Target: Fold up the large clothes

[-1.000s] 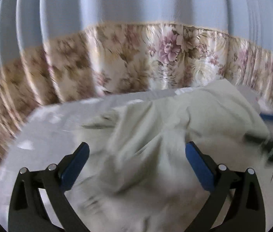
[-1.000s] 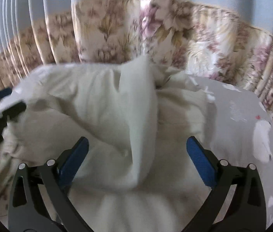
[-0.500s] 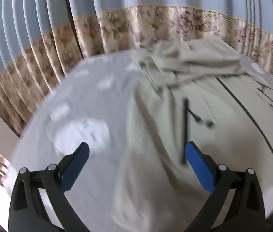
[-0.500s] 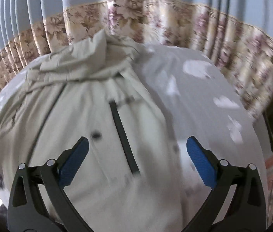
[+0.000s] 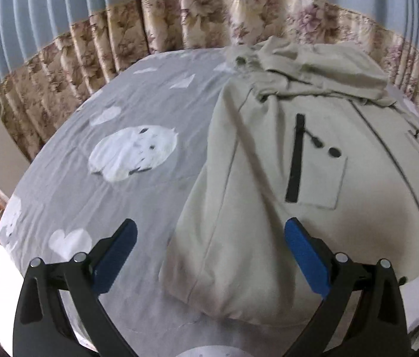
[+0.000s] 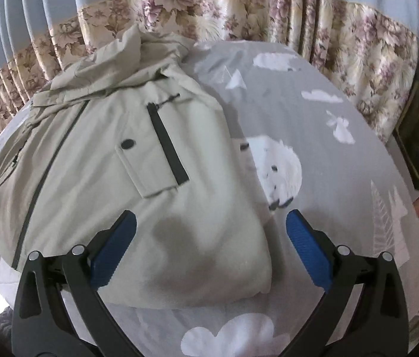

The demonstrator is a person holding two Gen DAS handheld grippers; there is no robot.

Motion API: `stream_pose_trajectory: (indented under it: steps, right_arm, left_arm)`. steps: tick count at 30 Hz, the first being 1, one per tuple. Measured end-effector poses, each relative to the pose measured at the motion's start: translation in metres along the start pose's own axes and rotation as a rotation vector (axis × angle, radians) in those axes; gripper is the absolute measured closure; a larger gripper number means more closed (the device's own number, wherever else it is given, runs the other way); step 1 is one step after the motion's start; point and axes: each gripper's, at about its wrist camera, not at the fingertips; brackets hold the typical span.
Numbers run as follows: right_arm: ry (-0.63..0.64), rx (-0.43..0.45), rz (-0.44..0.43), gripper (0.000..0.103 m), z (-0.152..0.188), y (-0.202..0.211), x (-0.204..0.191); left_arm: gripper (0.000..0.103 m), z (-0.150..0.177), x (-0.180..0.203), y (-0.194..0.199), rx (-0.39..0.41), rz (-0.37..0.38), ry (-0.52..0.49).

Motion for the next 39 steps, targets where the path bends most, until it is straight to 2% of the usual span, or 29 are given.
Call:
stream_pose_trajectory:
  steps: [3,11,13,15,19,20,21,22,23,25,28,30,33,36,37,39]
  right_arm:
    - [0.009,-0.018,0.013,0.003,0.001,-0.005,0.001]
    - [0.031,-0.036,0.003,0.003,-0.004,-0.013,-0.003]
    - [0.037,-0.047,0.003,0.003,-0.005,-0.016,-0.004]
    - [0.039,-0.048,-0.003,0.005,-0.004,-0.015,-0.005]
    - [0.055,-0.047,-0.023,0.028,-0.001,-0.011,-0.013]
    - [0.072,-0.043,-0.019,0.042,0.000,-0.008,-0.017]
    - [0.098,-0.043,-0.042,0.056,0.002,-0.005,-0.022]
    - [0.124,-0.042,-0.054,0.080,0.003,-0.001,-0.027]
    - [0.153,-0.046,-0.048,0.091,0.003,0.003,-0.033]
    - [0.170,-0.054,-0.069,0.096,0.003,0.007,-0.038]
    - [0.163,-0.015,-0.114,0.097,-0.004,0.024,-0.040]
    - [0.172,0.009,-0.146,0.098,-0.009,0.036,-0.045]
    - [0.170,0.075,-0.261,0.098,-0.026,0.065,-0.054]
    - [0.251,0.154,-0.354,0.098,-0.042,0.102,-0.076]
    - [0.258,0.154,-0.368,0.098,-0.044,0.104,-0.079]
    - [0.245,0.095,-0.354,0.098,-0.043,0.089,-0.077]
  left_arm:
    - [0.003,0.007,0.002,-0.006,-0.024,-0.004,0.004]
    - [0.003,0.008,0.004,-0.010,-0.011,0.020,0.047]
    - [0.007,0.007,0.004,-0.010,-0.012,0.049,0.045]
    - [0.015,0.006,0.003,-0.008,-0.015,0.083,0.062]
    - [0.063,0.010,0.009,0.002,-0.001,0.148,0.050]
    - [0.075,0.011,0.011,0.004,-0.001,0.168,0.048]
    - [0.080,0.011,0.014,0.006,-0.002,0.195,0.041]
    - [0.089,0.012,0.016,0.007,-0.005,0.226,0.033]
    - [0.092,0.012,0.017,0.009,-0.010,0.250,0.036]
    - [0.094,0.012,0.016,0.013,-0.003,0.282,0.056]
    - [0.095,0.004,0.005,0.031,0.060,0.315,0.074]
    - [0.095,-0.004,0.001,0.045,0.112,0.302,0.049]
    - [0.095,-0.027,-0.016,0.065,0.189,0.265,0.026]
    - [0.096,-0.053,-0.044,0.091,0.271,0.217,0.047]
    - [0.096,-0.056,-0.049,0.093,0.281,0.188,0.038]
    - [0.096,-0.051,-0.056,0.079,0.210,0.194,0.050]
Point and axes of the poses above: each gripper's, at about its wrist camera, not at the fingertips, and y roughly against the way its jaws point, x to its right, z to its underside, and after that the axes turned 3 degrees about -z, right-handed
